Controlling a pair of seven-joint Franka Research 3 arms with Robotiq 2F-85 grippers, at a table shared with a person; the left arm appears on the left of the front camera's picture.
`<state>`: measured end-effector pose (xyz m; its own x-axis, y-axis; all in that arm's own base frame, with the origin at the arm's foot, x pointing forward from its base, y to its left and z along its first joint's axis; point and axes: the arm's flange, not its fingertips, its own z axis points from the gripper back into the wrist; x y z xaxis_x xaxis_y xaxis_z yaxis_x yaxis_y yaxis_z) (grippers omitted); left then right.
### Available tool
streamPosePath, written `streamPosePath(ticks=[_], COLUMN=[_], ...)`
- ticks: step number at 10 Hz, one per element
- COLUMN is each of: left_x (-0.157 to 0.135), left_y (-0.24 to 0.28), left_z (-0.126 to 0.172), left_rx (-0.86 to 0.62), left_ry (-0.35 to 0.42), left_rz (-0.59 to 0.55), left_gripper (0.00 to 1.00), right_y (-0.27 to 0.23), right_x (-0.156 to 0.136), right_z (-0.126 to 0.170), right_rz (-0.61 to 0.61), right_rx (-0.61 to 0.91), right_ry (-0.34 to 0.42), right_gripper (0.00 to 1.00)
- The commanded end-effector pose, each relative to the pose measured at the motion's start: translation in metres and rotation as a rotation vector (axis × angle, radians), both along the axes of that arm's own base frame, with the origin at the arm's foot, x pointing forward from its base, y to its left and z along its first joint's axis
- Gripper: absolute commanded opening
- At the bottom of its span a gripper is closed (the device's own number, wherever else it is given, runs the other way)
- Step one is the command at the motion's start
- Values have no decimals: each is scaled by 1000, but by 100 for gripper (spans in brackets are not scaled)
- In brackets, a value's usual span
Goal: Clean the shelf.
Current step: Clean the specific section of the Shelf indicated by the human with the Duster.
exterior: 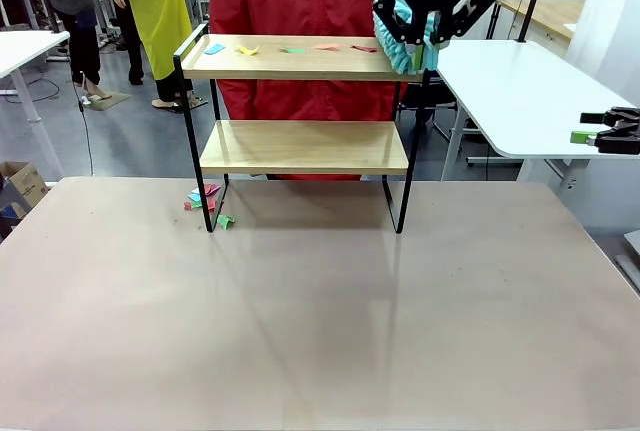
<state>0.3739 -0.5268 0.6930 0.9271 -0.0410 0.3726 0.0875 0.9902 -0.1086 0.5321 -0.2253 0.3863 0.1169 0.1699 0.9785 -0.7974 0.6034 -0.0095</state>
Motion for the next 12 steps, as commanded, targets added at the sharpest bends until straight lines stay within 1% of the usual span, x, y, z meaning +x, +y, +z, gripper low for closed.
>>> streamPosePath(ticks=[1, 3, 4, 5, 7, 8, 9, 12], left_x=[4, 10, 14, 5, 5, 8, 14, 17], left_y=[-3, -3, -5, 2, 2, 1, 3, 29], left_z=[9, 5, 3, -4, -4, -8, -6, -4], left_rx=[-3, -7, 26, 6, 6, 9, 22, 34], left_ry=[52, 86, 123, 45, 45, 68, 88, 143], left_rz=[30, 40, 2, 16, 16, 14, 37, 81], left_gripper=[13, 13, 13, 13, 13, 13, 13, 13], right_y=[4, 4, 4, 4, 4, 4, 4, 4], right_x=[0, 0, 0, 0, 0, 0, 0, 0], right_z=[8, 8, 8, 8, 8, 8, 8, 8], right_rz=[-15, -15, -15, -15, -15, -15, -15, -15], right_rx=[-6, -6, -6, -6, -6, -6, -6, -6], right_ry=[12, 12, 12, 12, 12, 12, 12, 12], right_gripper=[100, 100, 100, 100, 100, 100, 100, 100])
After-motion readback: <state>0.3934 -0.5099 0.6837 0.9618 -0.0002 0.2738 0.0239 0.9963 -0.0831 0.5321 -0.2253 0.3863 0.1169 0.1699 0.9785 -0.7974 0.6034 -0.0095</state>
